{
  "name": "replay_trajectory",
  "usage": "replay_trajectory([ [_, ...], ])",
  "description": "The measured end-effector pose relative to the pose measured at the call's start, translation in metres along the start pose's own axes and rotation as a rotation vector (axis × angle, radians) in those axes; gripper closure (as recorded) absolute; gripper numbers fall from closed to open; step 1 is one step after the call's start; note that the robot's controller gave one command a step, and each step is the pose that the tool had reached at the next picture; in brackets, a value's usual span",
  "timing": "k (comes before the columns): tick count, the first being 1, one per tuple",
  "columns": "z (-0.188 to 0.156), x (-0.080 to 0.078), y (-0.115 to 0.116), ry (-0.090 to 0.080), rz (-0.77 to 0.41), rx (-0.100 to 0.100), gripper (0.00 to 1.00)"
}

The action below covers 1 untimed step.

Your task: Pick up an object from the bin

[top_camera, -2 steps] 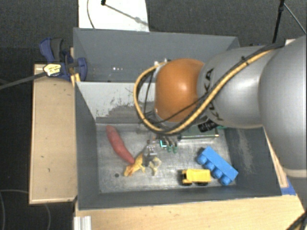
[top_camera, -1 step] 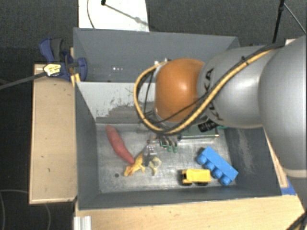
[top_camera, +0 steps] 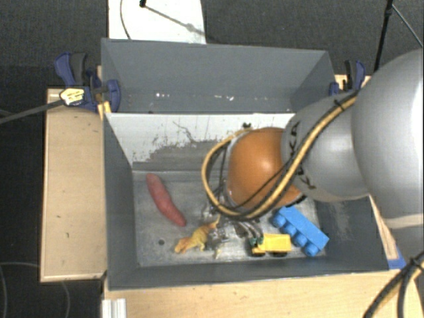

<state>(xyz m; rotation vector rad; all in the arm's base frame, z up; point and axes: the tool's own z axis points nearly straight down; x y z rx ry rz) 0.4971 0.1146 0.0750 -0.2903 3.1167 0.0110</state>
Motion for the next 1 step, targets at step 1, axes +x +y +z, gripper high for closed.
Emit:
replay_trajectory([
  [1, 0.0, 0.0, 0.0, 0.0, 0.002, 0.0, 1.0],
])
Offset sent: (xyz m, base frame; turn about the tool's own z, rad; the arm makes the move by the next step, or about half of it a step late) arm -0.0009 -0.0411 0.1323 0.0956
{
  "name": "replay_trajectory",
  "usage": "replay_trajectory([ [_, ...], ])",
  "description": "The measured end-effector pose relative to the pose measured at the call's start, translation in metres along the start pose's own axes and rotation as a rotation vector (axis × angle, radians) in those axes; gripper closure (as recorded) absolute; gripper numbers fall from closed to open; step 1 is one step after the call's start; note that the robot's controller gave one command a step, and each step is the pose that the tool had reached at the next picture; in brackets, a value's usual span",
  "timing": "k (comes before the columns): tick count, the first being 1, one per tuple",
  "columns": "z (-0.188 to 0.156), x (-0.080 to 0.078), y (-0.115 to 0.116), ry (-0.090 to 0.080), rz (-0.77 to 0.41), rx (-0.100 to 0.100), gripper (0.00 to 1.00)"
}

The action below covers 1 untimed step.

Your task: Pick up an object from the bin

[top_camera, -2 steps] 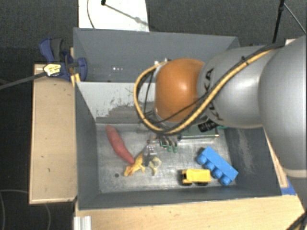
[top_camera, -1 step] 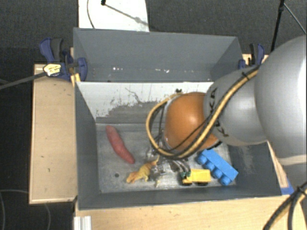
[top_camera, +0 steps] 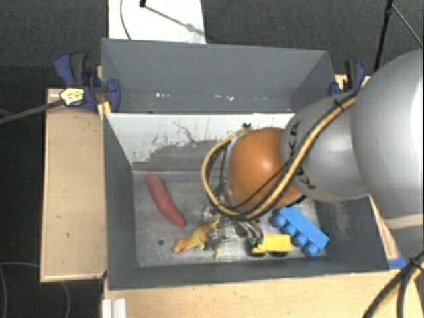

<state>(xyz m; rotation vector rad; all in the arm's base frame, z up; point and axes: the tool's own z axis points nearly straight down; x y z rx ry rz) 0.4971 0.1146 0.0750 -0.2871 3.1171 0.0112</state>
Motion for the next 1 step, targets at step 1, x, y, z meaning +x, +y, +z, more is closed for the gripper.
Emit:
replay_trajectory([
  [1, -0.1328, 0.0062, -0.0395, 0.01, 0.104, 0.006, 1.0],
])
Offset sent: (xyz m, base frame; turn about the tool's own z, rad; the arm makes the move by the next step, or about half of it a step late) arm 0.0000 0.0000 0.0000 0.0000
